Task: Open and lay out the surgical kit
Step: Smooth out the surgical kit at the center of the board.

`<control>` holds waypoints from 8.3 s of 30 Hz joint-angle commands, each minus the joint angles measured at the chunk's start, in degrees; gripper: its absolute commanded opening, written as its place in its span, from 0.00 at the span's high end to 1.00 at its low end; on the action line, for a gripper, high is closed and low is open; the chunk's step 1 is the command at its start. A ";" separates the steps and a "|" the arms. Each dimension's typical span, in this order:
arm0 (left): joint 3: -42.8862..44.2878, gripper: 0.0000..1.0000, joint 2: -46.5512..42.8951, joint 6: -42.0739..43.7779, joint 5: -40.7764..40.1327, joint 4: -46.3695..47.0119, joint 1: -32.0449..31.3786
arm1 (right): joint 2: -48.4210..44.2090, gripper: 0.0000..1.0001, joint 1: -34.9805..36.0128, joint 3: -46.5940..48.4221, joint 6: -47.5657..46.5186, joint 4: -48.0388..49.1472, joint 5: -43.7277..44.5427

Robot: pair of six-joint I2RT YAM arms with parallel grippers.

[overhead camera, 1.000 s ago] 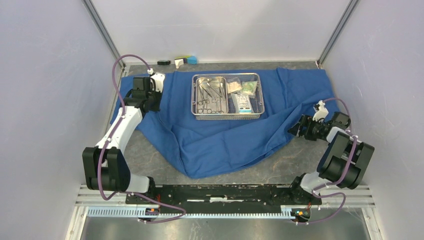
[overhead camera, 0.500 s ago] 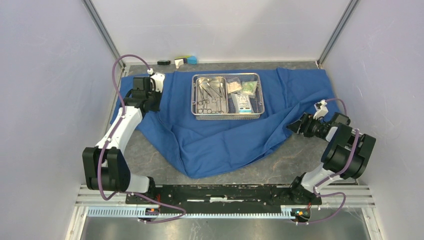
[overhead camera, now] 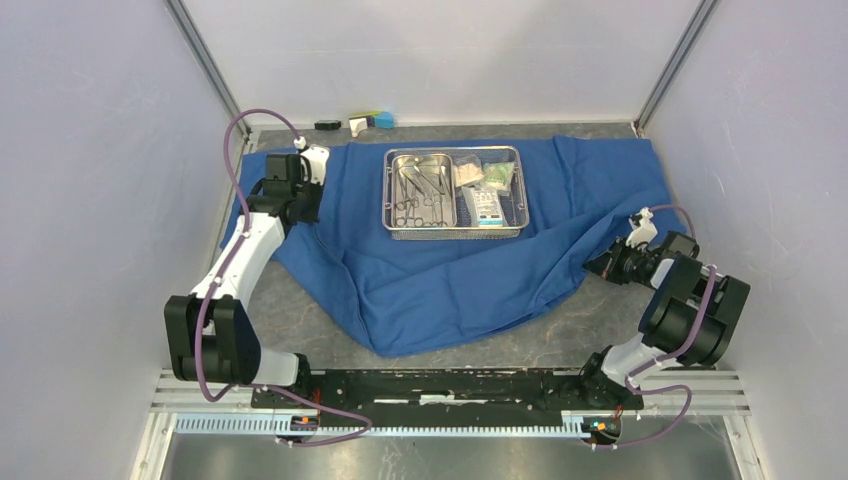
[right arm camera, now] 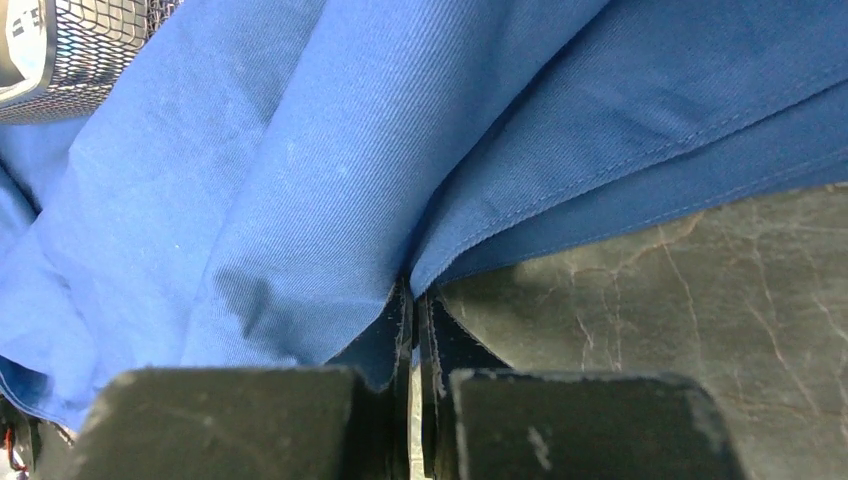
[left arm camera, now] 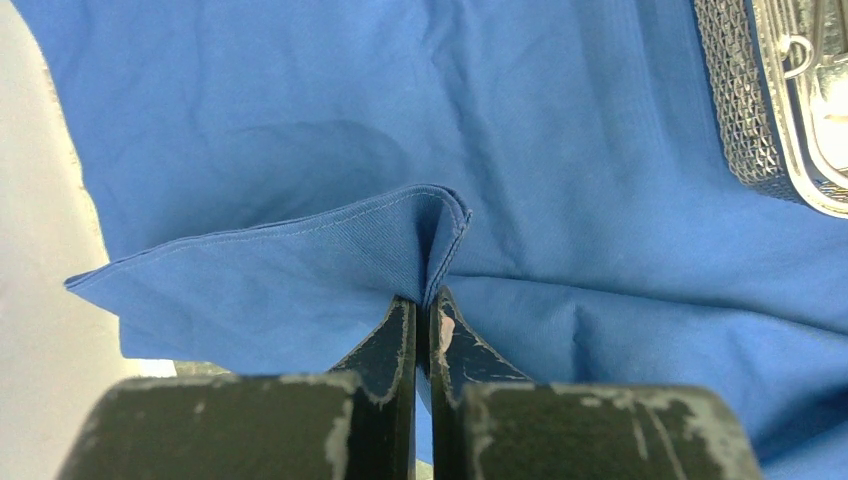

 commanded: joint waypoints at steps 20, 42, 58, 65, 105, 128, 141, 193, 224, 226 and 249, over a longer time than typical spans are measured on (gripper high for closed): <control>-10.13 0.98 -21.75 11.38 -9.53 -0.54 -0.06 | -27.85 1.00 -4.12 12.70 -27.32 -35.26 27.59; -17.40 0.98 -51.47 28.05 -16.12 -24.26 -0.10 | -48.77 1.00 -4.08 8.73 -50.25 -54.23 42.91; -16.14 0.98 -56.69 38.05 -28.87 -33.24 -0.08 | -52.38 1.00 -4.04 3.79 -64.27 -65.68 48.03; -12.30 0.98 -54.19 41.24 -31.43 -33.25 -0.10 | -56.46 0.98 -3.99 4.23 -67.95 -68.40 53.85; -8.10 0.98 -50.06 47.07 -28.73 -43.29 -0.04 | -59.68 0.52 -4.11 5.72 -100.13 -68.58 58.53; -2.65 0.22 -38.01 46.64 -34.13 -53.23 -0.04 | -37.60 0.02 1.58 24.56 -83.95 -68.44 30.03; 6.70 0.00 -30.45 36.49 -26.14 -50.13 -0.09 | -33.40 0.02 21.72 20.03 -47.79 -38.60 32.76; 56.62 0.18 57.75 -19.54 1.63 -8.25 0.69 | 32.89 0.17 31.30 53.43 2.55 6.59 55.83; 63.41 0.97 64.75 -20.00 6.26 -14.51 2.14 | 42.72 0.60 27.38 61.28 2.59 -1.87 46.80; 63.32 0.82 64.04 -19.69 6.40 -14.88 2.16 | 42.45 0.58 27.35 61.13 2.39 -1.89 46.63; 61.56 0.17 64.15 -14.15 -0.85 -15.99 -0.19 | 40.76 0.56 27.35 59.97 0.62 -1.61 45.23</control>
